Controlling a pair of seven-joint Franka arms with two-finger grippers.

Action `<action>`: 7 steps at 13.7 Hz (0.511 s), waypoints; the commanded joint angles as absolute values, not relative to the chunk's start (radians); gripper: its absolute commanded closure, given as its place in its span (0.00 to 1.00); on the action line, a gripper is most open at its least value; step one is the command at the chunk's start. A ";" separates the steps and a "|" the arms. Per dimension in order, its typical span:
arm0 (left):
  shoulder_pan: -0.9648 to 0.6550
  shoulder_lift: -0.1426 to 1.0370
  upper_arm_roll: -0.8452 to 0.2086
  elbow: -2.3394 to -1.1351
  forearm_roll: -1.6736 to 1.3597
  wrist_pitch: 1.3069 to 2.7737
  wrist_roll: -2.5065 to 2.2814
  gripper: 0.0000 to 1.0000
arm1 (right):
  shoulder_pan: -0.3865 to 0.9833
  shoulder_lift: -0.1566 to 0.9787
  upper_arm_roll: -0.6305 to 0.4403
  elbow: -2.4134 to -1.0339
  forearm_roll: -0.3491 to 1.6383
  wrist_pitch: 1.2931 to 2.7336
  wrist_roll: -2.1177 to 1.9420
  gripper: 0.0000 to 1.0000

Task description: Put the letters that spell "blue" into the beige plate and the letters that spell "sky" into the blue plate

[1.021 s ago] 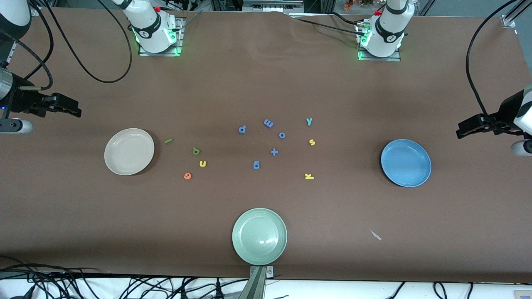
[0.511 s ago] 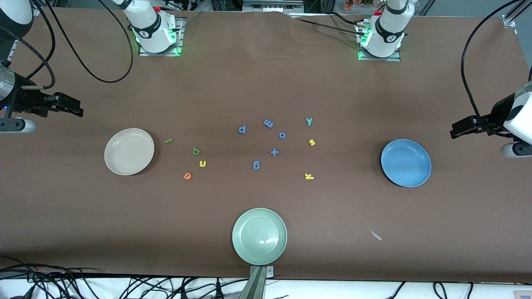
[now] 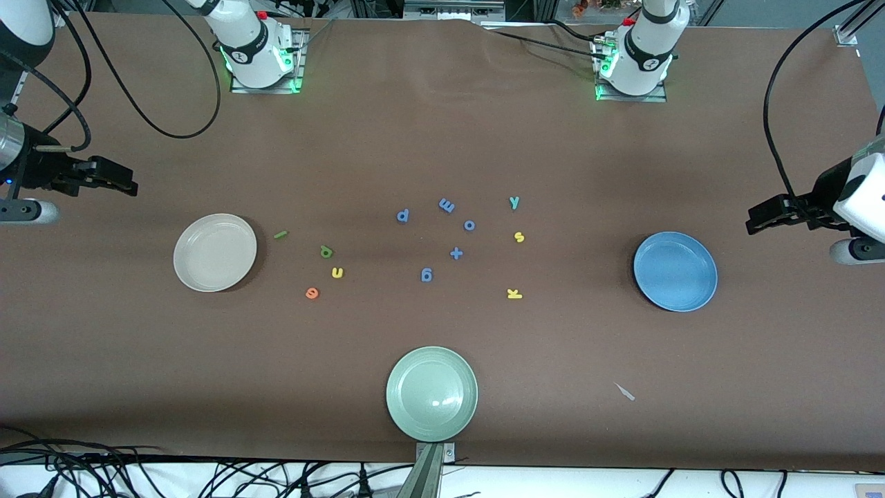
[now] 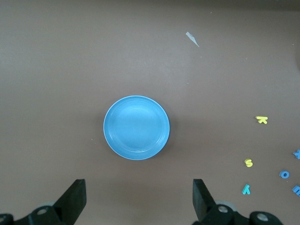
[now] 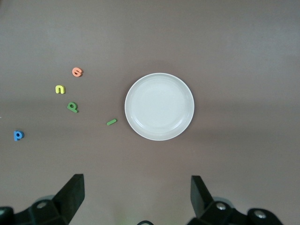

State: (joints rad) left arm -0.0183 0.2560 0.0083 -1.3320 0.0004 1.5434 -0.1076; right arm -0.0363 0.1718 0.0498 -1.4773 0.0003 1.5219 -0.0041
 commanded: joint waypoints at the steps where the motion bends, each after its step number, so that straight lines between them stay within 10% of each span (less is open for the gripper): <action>1: -0.021 0.249 0.014 -1.344 -0.012 1.568 -0.083 0.00 | -0.035 0.196 0.054 -1.459 0.021 1.509 0.003 0.00; 7: -0.020 0.249 0.014 -1.345 -0.012 1.569 -0.083 0.00 | -0.035 0.176 0.052 -1.456 0.006 1.517 0.003 0.00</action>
State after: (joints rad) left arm -0.0182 0.2569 0.0085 -1.3339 0.0004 1.5562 -0.1071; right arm -0.0332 0.1875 0.0522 -1.4669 0.0053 1.5257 -0.0015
